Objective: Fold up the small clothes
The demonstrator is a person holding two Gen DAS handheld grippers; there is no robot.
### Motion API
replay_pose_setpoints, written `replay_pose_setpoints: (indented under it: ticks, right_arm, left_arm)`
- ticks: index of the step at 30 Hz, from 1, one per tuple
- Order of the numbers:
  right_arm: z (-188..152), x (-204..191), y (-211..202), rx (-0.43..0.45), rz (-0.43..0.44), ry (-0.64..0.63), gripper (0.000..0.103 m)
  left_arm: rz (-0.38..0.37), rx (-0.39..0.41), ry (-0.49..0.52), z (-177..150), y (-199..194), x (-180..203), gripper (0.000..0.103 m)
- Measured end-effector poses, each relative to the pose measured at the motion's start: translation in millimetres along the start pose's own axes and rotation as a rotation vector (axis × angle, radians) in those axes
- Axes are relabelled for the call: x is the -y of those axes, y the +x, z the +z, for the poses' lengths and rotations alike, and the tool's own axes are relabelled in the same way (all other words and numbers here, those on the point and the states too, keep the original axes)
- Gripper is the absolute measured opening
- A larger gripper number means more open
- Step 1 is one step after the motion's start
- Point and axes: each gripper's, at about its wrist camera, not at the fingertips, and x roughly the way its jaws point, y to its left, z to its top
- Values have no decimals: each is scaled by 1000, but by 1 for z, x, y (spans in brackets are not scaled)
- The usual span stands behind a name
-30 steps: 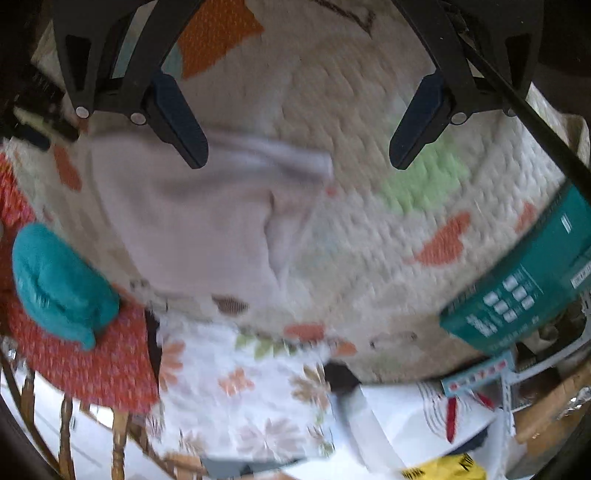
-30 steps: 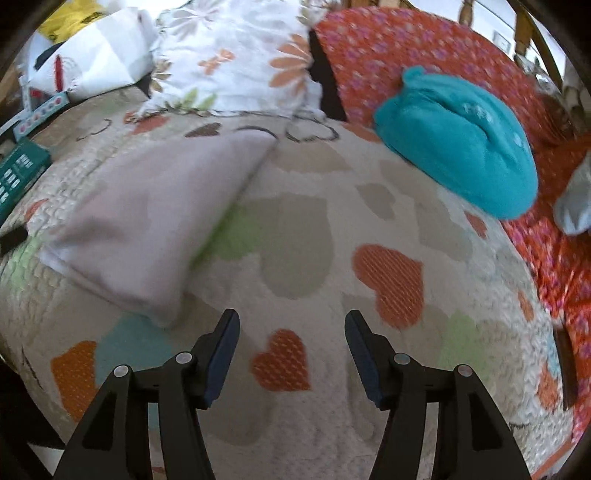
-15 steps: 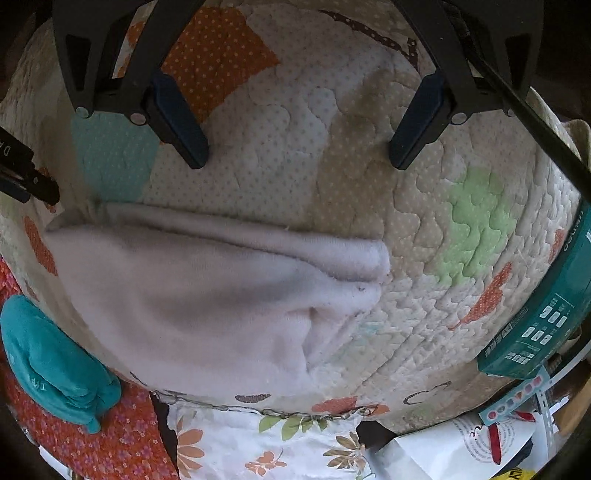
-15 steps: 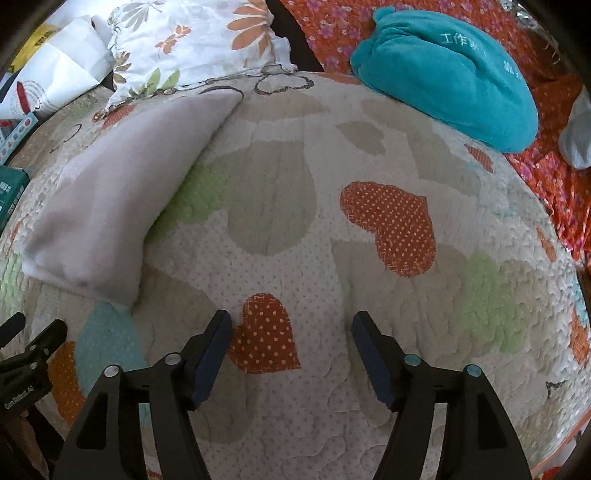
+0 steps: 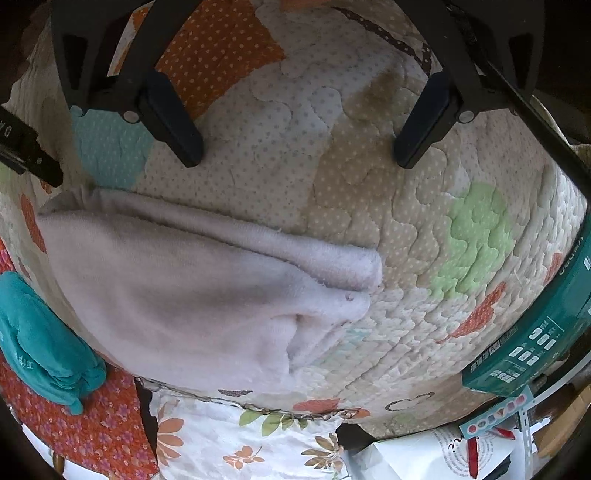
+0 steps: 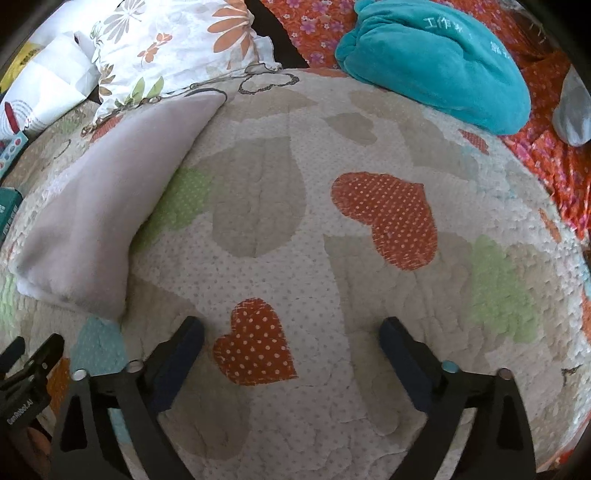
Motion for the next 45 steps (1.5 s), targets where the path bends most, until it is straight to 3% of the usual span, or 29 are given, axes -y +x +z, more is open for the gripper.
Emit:
replay_pose_setpoints:
  ticks: [12,16,20,26,45]
  right_arm:
    - [-5,-4,-2,26,-25,-4,103]
    - [-3,0,-6,22,-9,10,103]
    - [-1,7,-19,74,17,68,103]
    - [2,1,-32,144,7,48,103]
    - [-2,-11,-30,142,-14,-14,103]
  left_arm:
    - [-1,10,-1,0,-9,-1,103]
    - [-23,93,-17,4,-28,-4,103]
    - [-7,147,0,8,-40,-4,103]
    - [-7,117,18,9,-37,-2,103]
    - [-65,20,15,3,-22,1,103]
